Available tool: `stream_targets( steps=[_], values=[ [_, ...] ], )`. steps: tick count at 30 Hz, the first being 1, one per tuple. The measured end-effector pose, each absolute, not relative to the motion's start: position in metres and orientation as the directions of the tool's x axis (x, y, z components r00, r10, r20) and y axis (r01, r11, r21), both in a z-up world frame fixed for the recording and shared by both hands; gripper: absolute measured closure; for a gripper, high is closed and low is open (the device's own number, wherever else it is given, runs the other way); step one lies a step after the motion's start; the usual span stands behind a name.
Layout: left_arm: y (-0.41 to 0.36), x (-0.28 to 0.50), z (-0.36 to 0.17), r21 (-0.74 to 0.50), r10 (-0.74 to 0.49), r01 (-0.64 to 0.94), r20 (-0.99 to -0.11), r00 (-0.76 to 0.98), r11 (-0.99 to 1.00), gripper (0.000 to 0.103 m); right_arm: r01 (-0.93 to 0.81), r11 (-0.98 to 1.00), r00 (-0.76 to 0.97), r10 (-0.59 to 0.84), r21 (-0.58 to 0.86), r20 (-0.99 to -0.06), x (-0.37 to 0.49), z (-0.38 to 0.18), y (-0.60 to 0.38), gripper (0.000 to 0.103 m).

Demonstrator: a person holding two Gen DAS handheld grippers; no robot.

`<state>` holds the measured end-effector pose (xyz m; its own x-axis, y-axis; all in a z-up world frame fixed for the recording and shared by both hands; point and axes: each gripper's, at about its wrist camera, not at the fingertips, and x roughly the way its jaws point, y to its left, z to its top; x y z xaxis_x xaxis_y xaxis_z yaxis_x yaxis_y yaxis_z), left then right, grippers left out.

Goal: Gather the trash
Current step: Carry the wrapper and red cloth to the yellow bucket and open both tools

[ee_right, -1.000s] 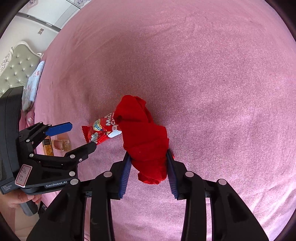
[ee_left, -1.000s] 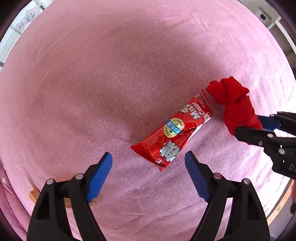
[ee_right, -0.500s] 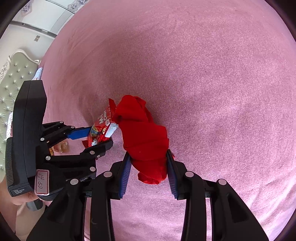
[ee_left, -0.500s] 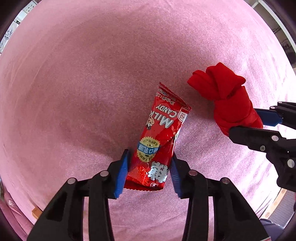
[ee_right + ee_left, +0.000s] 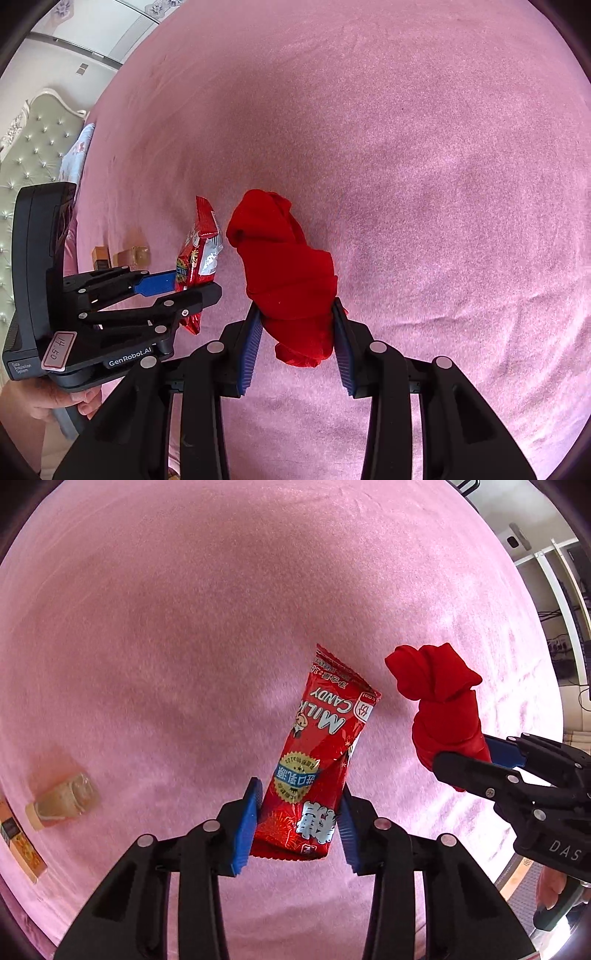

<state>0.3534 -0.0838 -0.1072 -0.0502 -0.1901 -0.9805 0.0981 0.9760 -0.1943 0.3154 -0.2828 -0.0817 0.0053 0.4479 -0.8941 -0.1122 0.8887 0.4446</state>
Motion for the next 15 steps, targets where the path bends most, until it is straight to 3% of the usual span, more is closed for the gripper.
stream_targets(
  steps=[15],
  values=[
    [-0.080, 0.259, -0.059, -0.267, -0.267, 0.040, -0.964, -0.014, 0.963, 0.063, -0.111, 0.888, 0.030, 0.452, 0.446, -0.892, 0.189, -0.028, -0.288, 0.067]
  ],
)
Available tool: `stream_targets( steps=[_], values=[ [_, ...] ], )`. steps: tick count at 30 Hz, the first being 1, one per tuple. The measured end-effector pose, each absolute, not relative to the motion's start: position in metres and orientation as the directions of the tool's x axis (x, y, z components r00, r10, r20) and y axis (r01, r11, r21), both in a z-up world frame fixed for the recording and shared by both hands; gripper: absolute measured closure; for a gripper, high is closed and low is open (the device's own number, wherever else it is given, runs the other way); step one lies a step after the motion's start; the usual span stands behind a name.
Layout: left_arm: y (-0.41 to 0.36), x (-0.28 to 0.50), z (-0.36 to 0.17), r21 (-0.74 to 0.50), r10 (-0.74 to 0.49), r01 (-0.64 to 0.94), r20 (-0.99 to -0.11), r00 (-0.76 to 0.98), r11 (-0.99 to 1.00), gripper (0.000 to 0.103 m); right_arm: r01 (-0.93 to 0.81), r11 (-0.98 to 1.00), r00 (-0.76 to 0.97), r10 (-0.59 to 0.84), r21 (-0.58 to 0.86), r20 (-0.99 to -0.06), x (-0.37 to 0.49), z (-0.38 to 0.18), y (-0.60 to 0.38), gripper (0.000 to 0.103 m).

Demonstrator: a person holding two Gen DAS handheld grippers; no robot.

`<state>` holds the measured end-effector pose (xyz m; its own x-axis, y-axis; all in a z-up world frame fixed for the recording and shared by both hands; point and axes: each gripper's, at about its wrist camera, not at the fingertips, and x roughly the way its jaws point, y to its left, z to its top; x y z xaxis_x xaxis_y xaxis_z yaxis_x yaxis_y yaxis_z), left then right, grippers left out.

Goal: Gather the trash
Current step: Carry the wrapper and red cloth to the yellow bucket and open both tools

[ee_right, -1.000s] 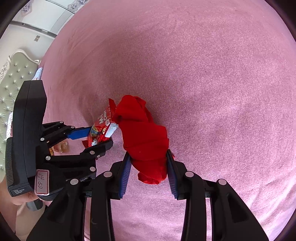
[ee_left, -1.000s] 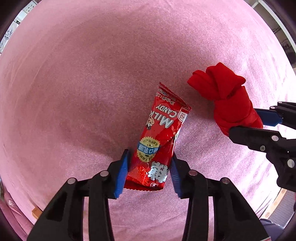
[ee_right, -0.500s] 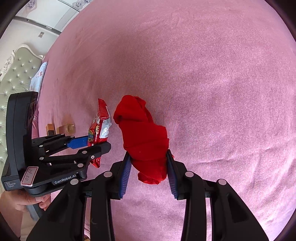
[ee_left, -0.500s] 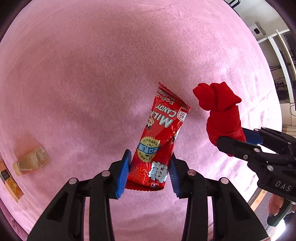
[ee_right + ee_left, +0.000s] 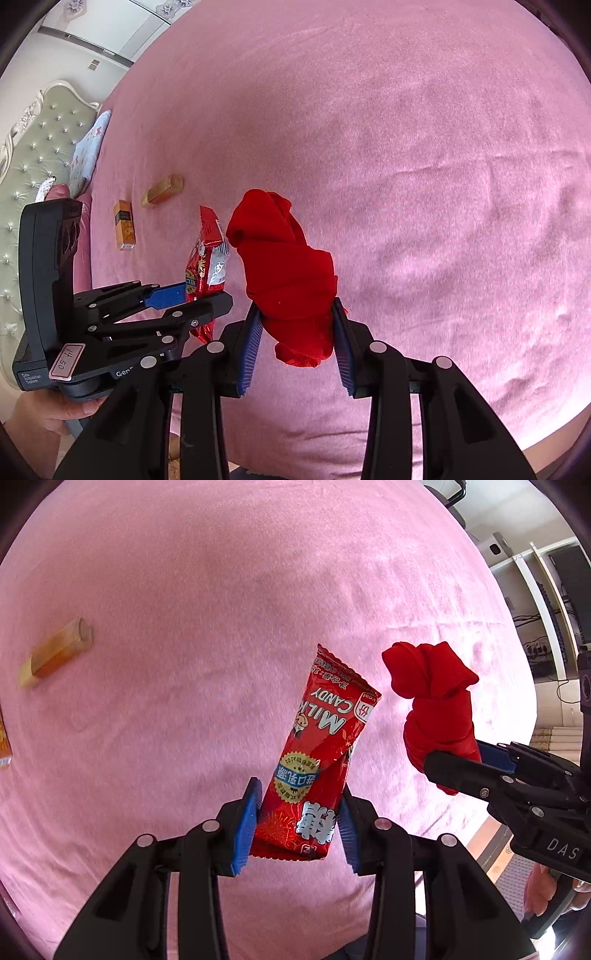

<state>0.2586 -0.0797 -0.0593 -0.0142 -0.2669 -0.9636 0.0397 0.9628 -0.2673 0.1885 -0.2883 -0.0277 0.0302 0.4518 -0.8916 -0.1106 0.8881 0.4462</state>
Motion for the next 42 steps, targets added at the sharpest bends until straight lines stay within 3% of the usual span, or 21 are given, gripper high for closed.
stream_targets(
  steps=[9, 21, 42],
  values=[
    [-0.117, 0.141, -0.050, -0.329, -0.329, 0.055, -0.944, -0.025, 0.943, 0.063, -0.018, 0.890, 0.072, 0.455, 0.455, -0.887, 0.090, -0.005, -0.276, 0.067],
    [-0.205, 0.071, -0.026, -0.369, -0.358, 0.215, -0.929, -0.090, 0.904, 0.063, 0.183, 0.854, 0.167, 0.462, 0.487, -0.871, 0.002, 0.012, -0.342, 0.067],
    [-0.507, 0.042, -0.046, -0.410, -0.295, 0.511, -0.909, -0.293, 0.755, 0.063, 0.557, 0.721, 0.253, 0.325, 0.412, -0.911, -0.123, -0.017, -0.595, 0.067]
  ],
)
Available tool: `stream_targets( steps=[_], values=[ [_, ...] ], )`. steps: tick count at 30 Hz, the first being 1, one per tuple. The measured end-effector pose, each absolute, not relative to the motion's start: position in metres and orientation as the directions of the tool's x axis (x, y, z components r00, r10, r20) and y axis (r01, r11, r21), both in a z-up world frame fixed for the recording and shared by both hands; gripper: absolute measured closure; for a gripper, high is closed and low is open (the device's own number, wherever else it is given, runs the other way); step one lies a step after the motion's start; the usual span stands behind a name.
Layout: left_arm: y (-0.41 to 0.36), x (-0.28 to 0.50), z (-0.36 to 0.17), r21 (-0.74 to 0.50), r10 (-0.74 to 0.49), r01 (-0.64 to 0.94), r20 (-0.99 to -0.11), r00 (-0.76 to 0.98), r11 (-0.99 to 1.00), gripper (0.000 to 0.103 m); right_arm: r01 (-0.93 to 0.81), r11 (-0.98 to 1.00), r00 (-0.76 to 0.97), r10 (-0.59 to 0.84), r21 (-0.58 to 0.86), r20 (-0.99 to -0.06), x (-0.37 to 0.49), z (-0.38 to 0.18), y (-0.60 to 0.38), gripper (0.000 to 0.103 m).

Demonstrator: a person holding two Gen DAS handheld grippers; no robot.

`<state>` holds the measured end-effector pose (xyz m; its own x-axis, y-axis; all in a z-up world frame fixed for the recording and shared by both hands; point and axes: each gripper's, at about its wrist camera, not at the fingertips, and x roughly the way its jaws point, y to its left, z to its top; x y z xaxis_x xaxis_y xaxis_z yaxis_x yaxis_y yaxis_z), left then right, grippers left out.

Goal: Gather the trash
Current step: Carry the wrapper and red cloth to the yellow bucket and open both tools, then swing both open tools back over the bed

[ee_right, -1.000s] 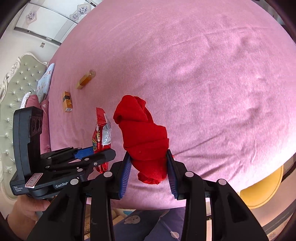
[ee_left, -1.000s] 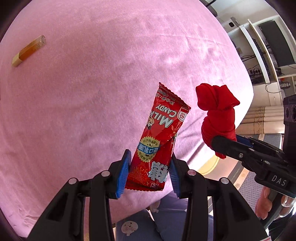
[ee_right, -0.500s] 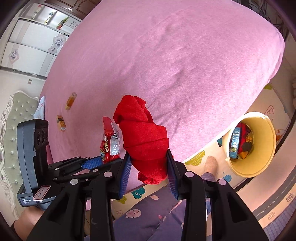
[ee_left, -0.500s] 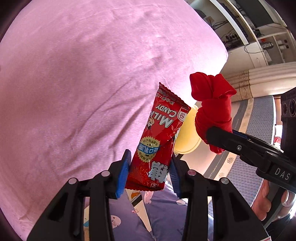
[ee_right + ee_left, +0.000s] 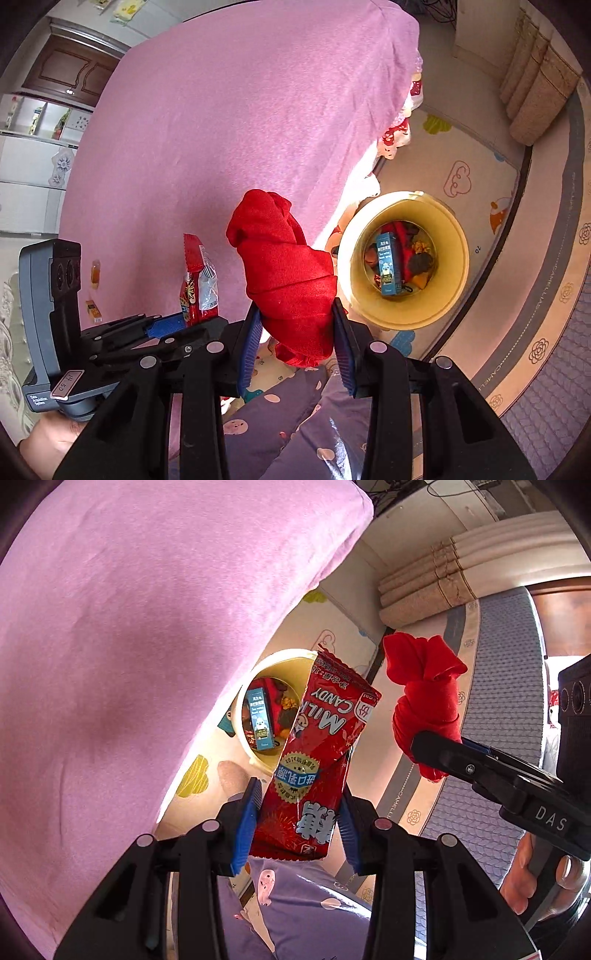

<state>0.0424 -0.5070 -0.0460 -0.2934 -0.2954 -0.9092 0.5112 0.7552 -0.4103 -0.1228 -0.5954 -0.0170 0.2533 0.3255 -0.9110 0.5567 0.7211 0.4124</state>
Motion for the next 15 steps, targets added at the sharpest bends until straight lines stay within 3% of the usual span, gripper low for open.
stream_targets(
  steps=[7, 9, 15],
  values=[
    [-0.568, 0.020, -0.065, -0.457, -0.289, 0.545, -0.884, -0.368, 0.703, 0.058, 0.633, 0.653, 0.260, 0.325, 0.415, -0.909, -0.155, -0.035, -0.646, 0.063],
    [-0.576, 0.016, -0.069, -0.447, -0.278, 0.560, -0.889, -0.363, 0.697, 0.036, 0.657, 0.635, 0.255, 0.320, 0.406, -0.912, -0.161, -0.039, -0.656, 0.062],
    [-0.586, 0.011, -0.078, -0.421, -0.242, 0.563, -0.899, -0.366, 0.711, 0.034, 0.673, 0.617, 0.258, 0.322, 0.409, -0.911, -0.169, -0.042, -0.677, 0.062]
  ],
)
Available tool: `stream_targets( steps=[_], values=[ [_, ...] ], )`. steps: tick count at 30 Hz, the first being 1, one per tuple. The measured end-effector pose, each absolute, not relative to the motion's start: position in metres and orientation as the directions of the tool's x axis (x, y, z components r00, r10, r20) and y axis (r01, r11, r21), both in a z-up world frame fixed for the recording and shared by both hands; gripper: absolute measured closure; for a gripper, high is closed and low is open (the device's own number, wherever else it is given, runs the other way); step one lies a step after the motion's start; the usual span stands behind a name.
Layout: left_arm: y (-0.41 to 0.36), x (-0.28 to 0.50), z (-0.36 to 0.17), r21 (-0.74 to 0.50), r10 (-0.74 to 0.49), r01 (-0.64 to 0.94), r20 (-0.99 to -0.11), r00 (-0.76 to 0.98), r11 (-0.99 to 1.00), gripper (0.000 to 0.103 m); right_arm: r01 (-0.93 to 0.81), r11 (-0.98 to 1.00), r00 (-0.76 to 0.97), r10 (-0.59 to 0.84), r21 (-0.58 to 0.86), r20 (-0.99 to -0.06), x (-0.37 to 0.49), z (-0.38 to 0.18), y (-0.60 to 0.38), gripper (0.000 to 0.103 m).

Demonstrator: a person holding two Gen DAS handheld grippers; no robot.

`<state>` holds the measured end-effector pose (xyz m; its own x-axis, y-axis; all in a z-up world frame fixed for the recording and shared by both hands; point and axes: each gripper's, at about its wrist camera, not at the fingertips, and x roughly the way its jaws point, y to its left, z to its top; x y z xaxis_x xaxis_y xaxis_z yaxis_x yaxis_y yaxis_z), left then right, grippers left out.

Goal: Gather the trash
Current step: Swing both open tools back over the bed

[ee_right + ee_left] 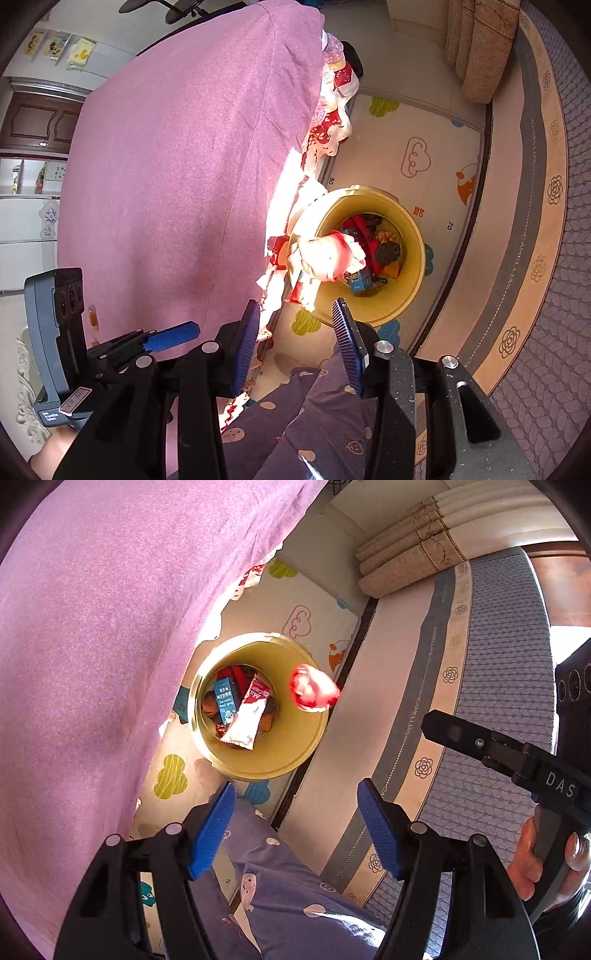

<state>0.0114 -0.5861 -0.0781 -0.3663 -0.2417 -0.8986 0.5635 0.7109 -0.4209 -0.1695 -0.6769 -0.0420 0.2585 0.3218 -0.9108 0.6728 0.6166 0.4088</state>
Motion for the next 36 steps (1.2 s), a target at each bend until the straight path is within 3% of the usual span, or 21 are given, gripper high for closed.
stream_targets(
  steps=[17, 26, 36],
  values=[
    [-0.506, 0.049, -0.051, -0.401, -0.337, 0.414, -0.915, -0.222, 0.817, 0.034, 0.473, 0.764, 0.229, 0.375, 0.439, -0.899, -0.088, -0.022, -0.611, 0.062],
    [-0.372, 0.069, -0.034, -0.422, -0.410, 0.223, -0.907, -0.102, 0.879, 0.034, 0.261, 0.859, 0.187, 0.404, 0.441, -0.896, -0.013, 0.001, -0.480, 0.062],
    [-0.176, 0.068, -0.028, -0.382, -0.383, 0.034, -0.924, 0.006, 0.923, 0.034, 0.100, 0.874, 0.119, 0.464, 0.476, -0.878, 0.044, 0.004, -0.291, 0.062]
  ],
)
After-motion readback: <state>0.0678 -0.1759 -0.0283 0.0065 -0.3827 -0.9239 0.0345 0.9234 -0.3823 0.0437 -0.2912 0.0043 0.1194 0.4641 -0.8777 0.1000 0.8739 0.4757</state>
